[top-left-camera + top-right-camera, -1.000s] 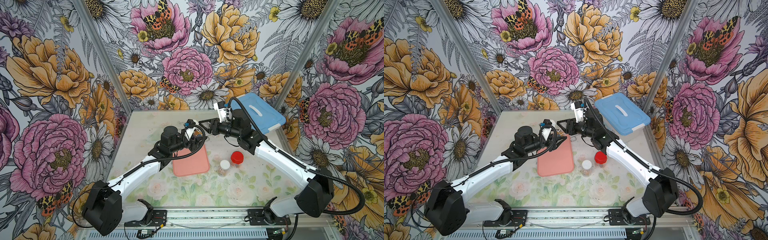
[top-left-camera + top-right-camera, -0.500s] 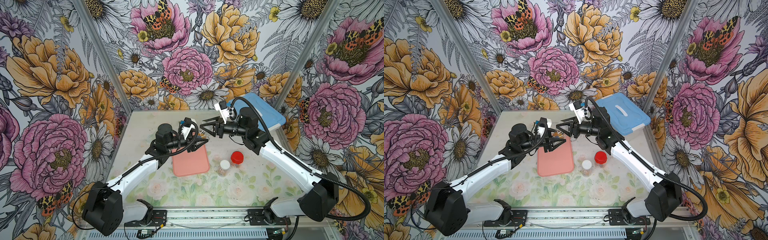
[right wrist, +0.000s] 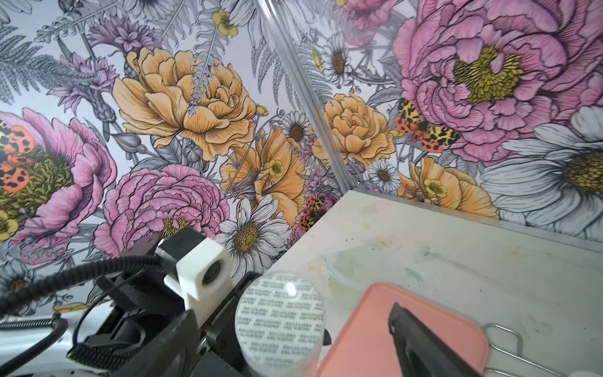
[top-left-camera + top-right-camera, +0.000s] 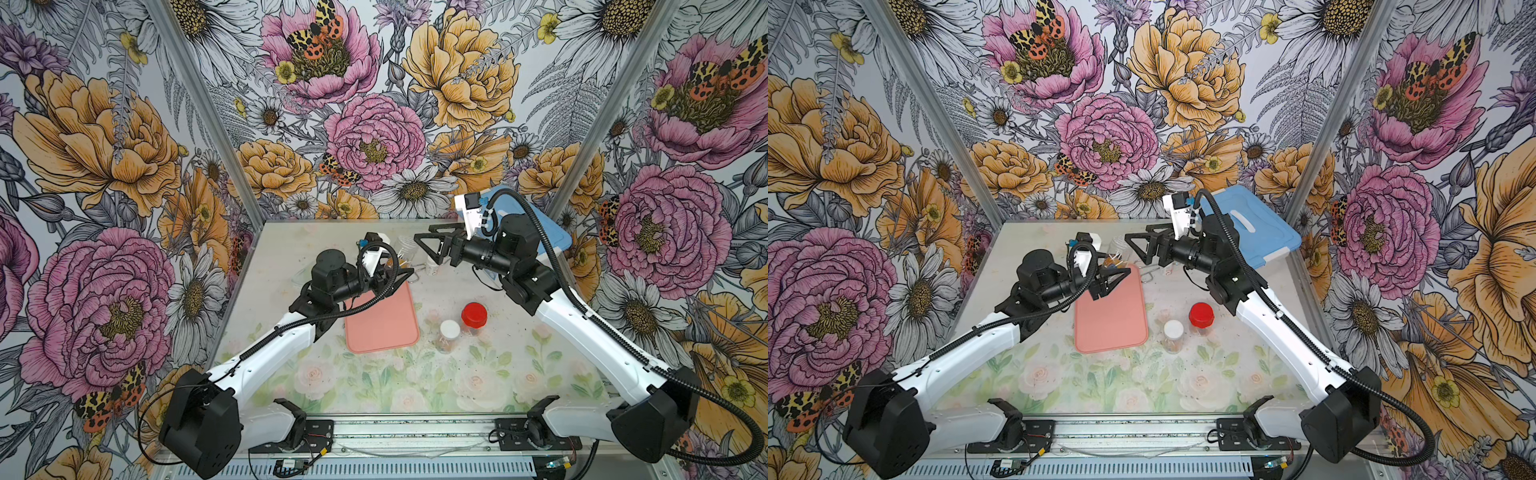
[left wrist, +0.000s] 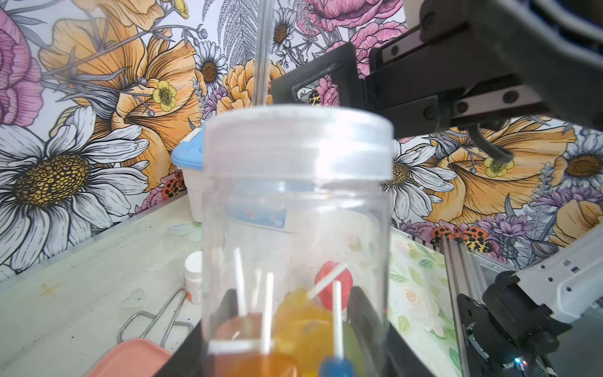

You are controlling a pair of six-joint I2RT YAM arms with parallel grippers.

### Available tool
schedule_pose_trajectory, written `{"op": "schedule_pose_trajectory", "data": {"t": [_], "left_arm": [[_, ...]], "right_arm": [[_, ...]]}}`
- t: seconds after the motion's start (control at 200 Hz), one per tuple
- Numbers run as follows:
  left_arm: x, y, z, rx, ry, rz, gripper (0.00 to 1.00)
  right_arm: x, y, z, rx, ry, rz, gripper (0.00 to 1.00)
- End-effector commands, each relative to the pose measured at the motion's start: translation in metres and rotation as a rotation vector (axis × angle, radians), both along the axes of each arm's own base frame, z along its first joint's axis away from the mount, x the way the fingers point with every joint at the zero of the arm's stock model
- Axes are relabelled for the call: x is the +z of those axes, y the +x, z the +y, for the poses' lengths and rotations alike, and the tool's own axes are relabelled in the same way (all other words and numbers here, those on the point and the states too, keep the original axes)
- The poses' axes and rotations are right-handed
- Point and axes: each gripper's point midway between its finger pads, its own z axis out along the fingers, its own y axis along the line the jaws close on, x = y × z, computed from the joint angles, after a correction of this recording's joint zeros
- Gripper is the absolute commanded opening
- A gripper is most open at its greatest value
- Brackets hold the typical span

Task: Pour the candies out of the jar
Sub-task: Unscrew the lid from the jar.

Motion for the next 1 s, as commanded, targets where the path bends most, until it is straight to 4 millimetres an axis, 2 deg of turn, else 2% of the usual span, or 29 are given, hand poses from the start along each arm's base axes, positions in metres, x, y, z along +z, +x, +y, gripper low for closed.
{"op": "schedule_pose_trajectory", "data": {"t": [0.0,0.17,0.465,0.796,0.996], "left_arm": [[0.000,0.010,0.007,0.120,0.063,-0.063,0.00],[-0.009,0.018,0.006,0.188,0.128,-0.077,0.00],[-0.017,0.019,0.002,0.213,0.165,-0.087,0.00],[-0.022,0.018,0.001,0.212,0.178,-0.081,0.00],[-0.022,0.019,0.002,0.212,0.180,-0.080,0.00]], "right_arm": [[-0.007,0.021,-0.019,-0.196,-0.016,0.043,0.93],[-0.016,0.023,0.001,-0.170,-0.033,0.060,0.91],[-0.040,0.026,0.028,-0.117,-0.049,0.130,0.84],[-0.035,0.024,0.043,-0.058,0.006,0.133,0.78],[-0.040,0.025,0.046,-0.053,0.004,0.148,0.72]]}}
